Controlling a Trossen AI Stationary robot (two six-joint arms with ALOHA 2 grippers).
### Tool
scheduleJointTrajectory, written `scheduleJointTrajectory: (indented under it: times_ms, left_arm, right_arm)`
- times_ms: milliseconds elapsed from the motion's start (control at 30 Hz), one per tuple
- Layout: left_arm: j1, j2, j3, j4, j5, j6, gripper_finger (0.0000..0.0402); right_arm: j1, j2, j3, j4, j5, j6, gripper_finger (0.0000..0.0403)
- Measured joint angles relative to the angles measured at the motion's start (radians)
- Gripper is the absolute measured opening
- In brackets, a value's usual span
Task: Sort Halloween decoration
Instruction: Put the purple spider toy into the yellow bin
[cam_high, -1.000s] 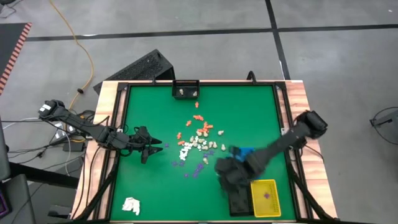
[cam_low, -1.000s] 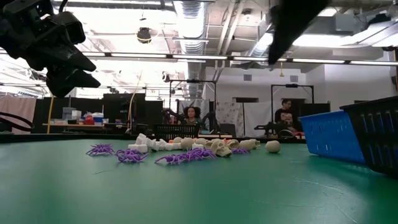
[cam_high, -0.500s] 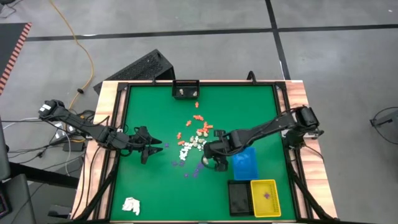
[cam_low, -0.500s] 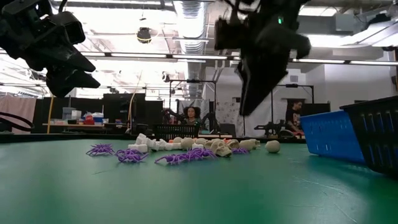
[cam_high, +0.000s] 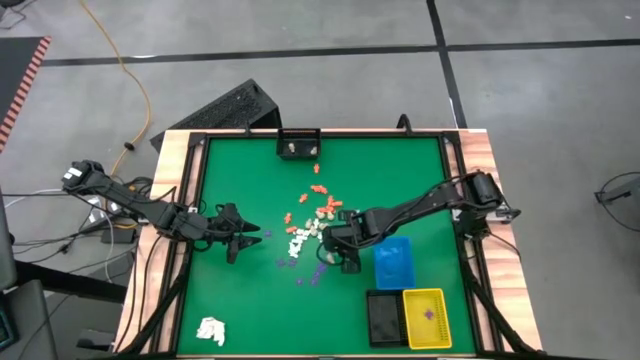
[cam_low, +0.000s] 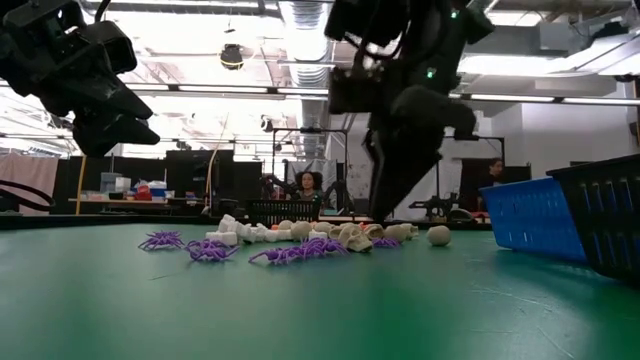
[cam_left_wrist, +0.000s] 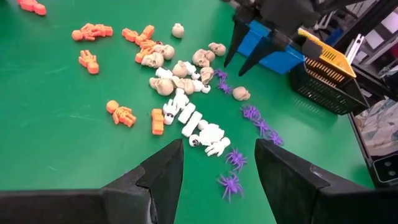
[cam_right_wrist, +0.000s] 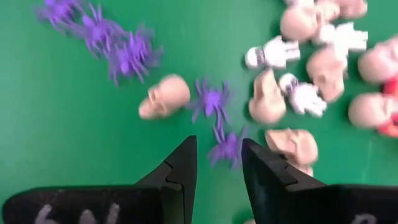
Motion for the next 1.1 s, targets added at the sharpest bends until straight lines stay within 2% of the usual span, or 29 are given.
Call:
scheduleJointTrajectory:
  times_ms: [400,500,633,933,1100]
  left_arm:
    - [0.0,0.001,0.0,-0.004,-0.001,0.0,0.0189]
    - [0.0,0.001,0.0,-0.004,-0.001,0.0,0.0189]
    - [0.0,0.001,0.0,-0.004,-0.001,0.0,0.0189]
    - [0.0,0.001,0.0,-0.004,-0.001,0.0,0.0189]
    - [0.0,0.001,0.0,-0.004,-0.001,0.0,0.0189]
  right_arm:
    - [-0.002,0.081,0.003,0.008,-0.002,-0.013,0.0125]
    - [-0.002,0.079,0.003,0.004,0.025,0.017,0.0121]
    - [-0.005,0.08,0.002,-0.003,0.049,0.044,0.0098]
    - [-0.007,0.079,0.001,-0.002,0.058,0.067,0.0009]
    - [-0.005,0.068,0.01,-0.02,0.057,0.074,0.0003]
